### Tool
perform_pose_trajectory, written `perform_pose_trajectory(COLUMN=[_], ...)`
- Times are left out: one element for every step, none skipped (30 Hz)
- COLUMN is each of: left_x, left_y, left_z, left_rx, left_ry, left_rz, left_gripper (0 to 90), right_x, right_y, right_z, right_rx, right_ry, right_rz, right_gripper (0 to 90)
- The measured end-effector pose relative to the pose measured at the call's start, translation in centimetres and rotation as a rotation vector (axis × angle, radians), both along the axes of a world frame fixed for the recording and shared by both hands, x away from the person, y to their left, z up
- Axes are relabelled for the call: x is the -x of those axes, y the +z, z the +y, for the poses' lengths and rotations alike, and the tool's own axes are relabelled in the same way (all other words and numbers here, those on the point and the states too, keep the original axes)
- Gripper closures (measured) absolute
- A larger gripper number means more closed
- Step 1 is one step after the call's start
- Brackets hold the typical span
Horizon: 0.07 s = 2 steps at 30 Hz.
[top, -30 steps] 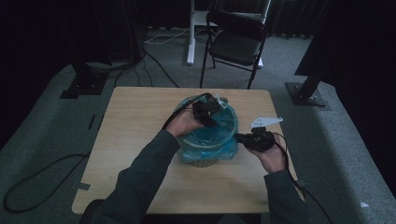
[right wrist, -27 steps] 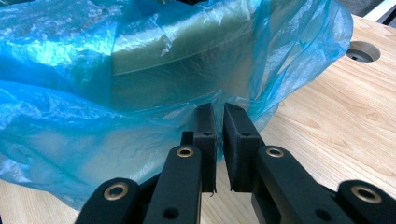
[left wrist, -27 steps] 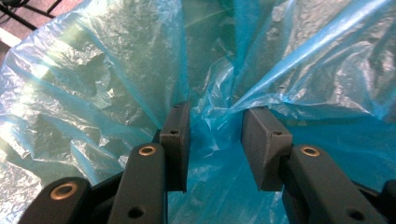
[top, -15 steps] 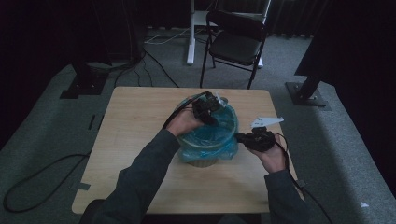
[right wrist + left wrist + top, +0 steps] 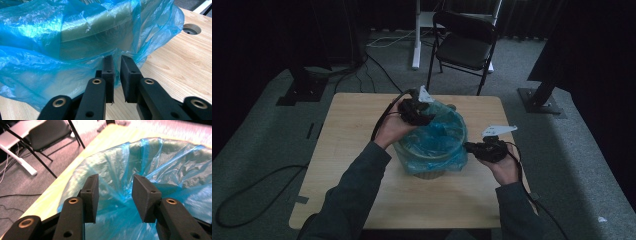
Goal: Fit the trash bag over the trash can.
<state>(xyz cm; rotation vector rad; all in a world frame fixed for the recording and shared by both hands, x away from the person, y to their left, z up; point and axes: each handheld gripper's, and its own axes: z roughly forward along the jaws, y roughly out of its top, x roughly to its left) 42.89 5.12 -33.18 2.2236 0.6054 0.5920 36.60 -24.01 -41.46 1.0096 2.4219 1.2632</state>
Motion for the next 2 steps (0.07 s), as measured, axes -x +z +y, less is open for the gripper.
perform_pose_trajectory(left_x=[0.15, 0.15], left_y=[0.04, 0.04], left_z=[0.65, 0.65], left_rx=[0.02, 0.02], left_ry=[0.011, 0.011], left_rz=[-0.008, -0.008], left_gripper=[56.0, 55.9], right_x=[0.02, 0.02], right_y=[0.03, 0.06], right_z=[-0.01, -0.03], right_rx=[-0.001, -0.003], right_ry=[-0.001, 0.001], right_rz=[0.001, -0.001], right_gripper=[79.9, 78.9])
